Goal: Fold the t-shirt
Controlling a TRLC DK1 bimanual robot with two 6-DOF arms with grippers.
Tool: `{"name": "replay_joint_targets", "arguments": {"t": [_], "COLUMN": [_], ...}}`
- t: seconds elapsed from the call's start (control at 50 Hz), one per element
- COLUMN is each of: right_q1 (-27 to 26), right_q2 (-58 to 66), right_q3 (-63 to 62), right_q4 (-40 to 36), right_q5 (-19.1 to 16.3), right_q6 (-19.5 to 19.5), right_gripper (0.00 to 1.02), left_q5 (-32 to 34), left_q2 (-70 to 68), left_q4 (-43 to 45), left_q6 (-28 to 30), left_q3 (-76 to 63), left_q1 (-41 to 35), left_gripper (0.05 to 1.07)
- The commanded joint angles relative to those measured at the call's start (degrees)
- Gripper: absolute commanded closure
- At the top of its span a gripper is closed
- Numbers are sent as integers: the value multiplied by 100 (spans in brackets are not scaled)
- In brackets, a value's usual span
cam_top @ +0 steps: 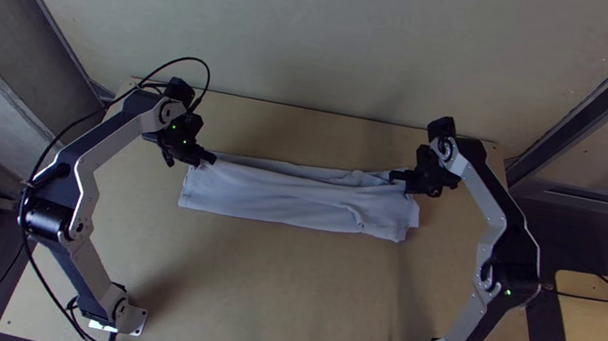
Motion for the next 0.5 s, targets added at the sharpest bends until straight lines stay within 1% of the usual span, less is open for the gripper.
{"name": "replay_joint_targets", "arguments": {"t": [0.0,0.2,0.4,0.42,0.44,0.46,0.48], "right_q1": [-90,-90,-90,-90,-90,-99,-116], "right_q2": [573,1259,1628,1637,1628,1611,1602], "right_q3": [401,507,392,392,401,419,428], "right_q4": [86,438,622,631,640,666,701], "right_q5": [54,46,54,54,63,63,63], "right_q6": [-74,-74,-74,-74,-74,-74,-74], "right_gripper": [100,100,100,100,99,99,99], "left_q5": [-80,-80,-71,-71,-71,-71,-71], "left_q2": [339,655,646,638,629,611,602], "left_q4": [32,436,796,805,814,823,831], "left_q6": [55,-7,-121,-130,-130,-130,-147], "left_q3": [228,26,-413,-440,-466,-484,-510], "left_q1": [62,70,53,53,62,62,70], "left_gripper": [104,104,103,101,95,84,67]}}
